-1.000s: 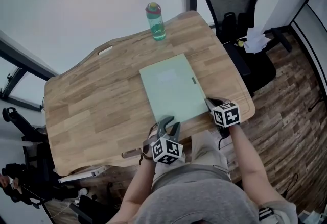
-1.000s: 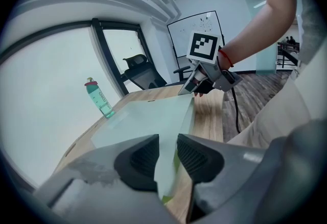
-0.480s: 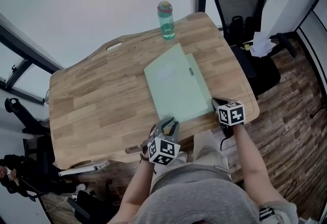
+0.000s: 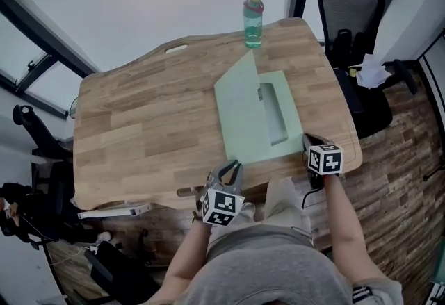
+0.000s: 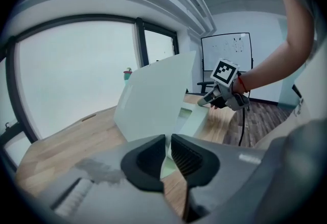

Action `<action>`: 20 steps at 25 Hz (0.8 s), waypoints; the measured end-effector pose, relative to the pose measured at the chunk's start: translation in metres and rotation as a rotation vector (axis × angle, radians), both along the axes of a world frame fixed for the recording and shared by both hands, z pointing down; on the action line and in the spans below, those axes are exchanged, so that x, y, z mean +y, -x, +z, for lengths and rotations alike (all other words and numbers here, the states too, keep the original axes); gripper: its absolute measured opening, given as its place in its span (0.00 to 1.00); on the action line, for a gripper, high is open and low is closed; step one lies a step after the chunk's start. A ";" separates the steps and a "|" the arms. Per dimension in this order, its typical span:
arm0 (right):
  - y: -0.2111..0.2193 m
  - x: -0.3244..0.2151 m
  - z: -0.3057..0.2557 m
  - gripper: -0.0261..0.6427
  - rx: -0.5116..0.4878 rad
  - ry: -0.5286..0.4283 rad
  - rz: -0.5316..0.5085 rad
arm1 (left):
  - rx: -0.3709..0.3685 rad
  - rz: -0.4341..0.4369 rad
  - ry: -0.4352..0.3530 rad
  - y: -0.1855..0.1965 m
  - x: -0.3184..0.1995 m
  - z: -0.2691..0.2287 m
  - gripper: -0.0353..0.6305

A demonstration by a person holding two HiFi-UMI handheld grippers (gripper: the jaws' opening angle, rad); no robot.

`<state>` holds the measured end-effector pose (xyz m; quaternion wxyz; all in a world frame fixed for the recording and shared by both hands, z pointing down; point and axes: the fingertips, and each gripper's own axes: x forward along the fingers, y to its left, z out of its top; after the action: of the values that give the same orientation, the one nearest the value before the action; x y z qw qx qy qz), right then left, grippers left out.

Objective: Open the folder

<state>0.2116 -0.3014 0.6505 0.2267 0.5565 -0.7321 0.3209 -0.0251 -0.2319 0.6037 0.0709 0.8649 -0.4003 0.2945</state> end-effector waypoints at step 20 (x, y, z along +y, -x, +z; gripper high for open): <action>0.018 0.001 0.001 0.05 0.001 0.006 0.030 | 0.195 -0.483 0.116 0.110 -0.024 0.021 0.07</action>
<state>0.1934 -0.3008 0.6517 0.2241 0.5667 -0.7226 0.3263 -0.1351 -0.2555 0.6246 0.2270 0.7629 -0.5689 0.2069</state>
